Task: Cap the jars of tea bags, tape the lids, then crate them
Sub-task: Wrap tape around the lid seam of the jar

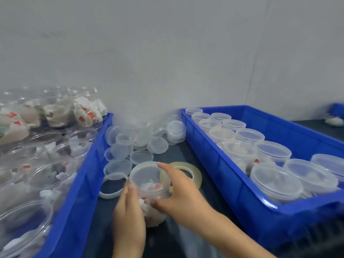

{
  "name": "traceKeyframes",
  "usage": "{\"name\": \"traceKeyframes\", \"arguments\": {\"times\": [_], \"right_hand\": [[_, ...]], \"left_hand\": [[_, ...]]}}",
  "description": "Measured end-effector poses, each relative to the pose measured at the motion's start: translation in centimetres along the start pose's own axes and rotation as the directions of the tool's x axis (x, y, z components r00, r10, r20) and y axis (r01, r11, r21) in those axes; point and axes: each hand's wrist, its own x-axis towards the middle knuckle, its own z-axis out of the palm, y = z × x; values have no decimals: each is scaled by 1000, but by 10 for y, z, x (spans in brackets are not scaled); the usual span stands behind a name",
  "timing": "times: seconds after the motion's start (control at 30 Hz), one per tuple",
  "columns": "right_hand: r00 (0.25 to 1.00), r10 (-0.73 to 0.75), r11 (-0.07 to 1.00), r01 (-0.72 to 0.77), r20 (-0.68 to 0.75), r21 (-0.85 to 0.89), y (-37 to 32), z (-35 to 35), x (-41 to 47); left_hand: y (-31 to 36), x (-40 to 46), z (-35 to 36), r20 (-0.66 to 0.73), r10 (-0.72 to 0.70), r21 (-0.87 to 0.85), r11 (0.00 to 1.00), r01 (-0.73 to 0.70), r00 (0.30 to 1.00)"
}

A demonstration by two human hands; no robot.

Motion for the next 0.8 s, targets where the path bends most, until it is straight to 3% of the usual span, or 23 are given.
{"name": "traceKeyframes", "arguments": {"times": [0.17,0.3,0.37,0.47,0.57,0.63,0.7,0.8], "right_hand": [[983,-48,999,49,-177,0,-11,-30,-17],[902,-103,994,83,-418,-64,-27,-85,-26],[828,-148,984,70,-540,-162,-31,-119,-29],[687,-198,932,-90,-699,-352,-22,-167,-24],[599,-174,847,-313,-781,-429,2,-208,-18],[587,-113,799,-426,-802,-424,22,-229,-17],[591,-36,764,-503,-806,-403,44,-243,-19],[615,58,718,-573,-787,-395,75,-253,-24]], "left_hand": [[37,-21,22,114,205,66,975,-213,972],[86,-32,52,249,366,1,926,-378,897],[110,-32,70,321,472,45,858,-512,821],[133,-35,102,562,574,-27,732,-681,595],[139,-39,143,795,495,20,556,-831,350],[137,-43,171,883,397,79,400,-913,251],[131,-48,196,934,293,121,274,-954,203],[114,-56,218,972,156,145,194,-970,177]]}}
